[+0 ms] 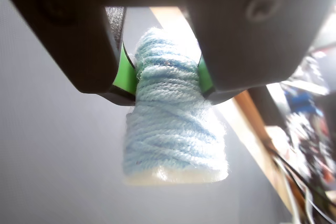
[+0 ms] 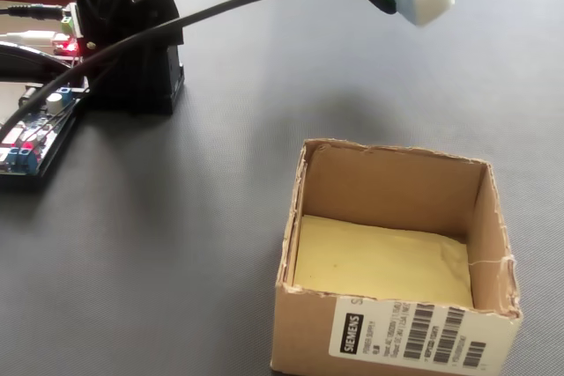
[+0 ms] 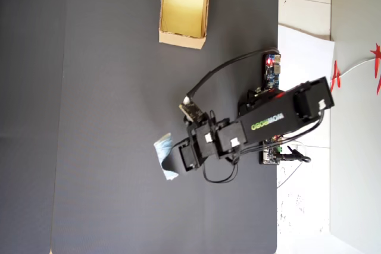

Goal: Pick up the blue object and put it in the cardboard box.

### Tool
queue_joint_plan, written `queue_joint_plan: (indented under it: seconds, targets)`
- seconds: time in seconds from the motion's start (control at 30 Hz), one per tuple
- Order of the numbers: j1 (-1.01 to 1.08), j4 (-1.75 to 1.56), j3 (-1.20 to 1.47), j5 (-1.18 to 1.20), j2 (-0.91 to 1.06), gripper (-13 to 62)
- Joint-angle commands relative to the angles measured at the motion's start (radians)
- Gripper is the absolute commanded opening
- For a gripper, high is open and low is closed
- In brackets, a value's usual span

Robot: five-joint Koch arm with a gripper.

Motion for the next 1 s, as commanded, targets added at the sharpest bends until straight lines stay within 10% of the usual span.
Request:
queue_joint_plan:
  seconds: [0.0, 0.97]
  targets:
    - [0.034, -0.106, -0.008, 0.020, 0.077, 4.5]
    - [0.799, -0.176, 0.051, -0.207, 0.407, 4.5]
